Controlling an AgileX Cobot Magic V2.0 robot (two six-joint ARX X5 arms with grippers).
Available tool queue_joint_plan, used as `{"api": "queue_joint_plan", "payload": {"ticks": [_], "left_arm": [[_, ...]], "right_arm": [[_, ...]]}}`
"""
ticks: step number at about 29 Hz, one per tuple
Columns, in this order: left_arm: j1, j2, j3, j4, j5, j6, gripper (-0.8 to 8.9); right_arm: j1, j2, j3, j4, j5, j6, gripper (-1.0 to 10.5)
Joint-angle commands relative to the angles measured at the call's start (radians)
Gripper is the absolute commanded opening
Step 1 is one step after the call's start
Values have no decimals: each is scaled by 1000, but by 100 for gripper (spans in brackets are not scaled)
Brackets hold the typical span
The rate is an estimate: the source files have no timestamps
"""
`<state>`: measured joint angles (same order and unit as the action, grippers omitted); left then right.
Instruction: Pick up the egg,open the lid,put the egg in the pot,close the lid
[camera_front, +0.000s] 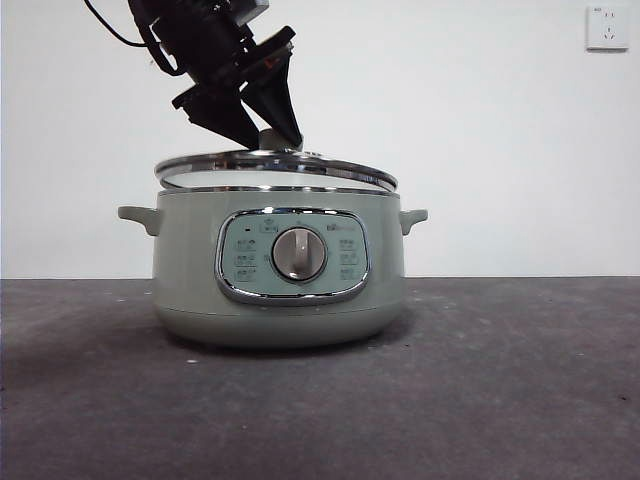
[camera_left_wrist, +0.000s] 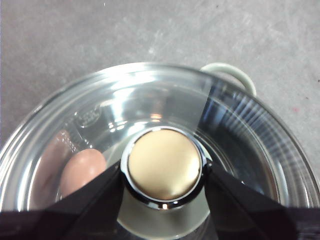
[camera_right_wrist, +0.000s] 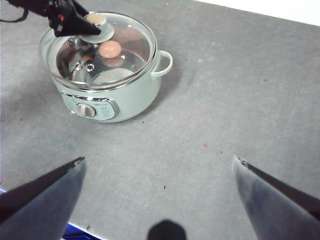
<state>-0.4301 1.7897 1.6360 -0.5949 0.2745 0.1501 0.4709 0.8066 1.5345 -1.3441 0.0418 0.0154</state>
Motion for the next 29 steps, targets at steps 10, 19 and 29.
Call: {"api": "queue_joint_plan", "payload": {"ticks": [10,19,29], "left_arm": [[-6,45,7,3,11,8,-6],[-5,45,7,-95,-67,41,-7],[-5,45,8,-121,-31,26,382]], "right_arm": [[0,-6,-9,5,5,10,497],[0,-6,-8,6,4,10,497],[0,-6,-9,5,4,11,497]]}}
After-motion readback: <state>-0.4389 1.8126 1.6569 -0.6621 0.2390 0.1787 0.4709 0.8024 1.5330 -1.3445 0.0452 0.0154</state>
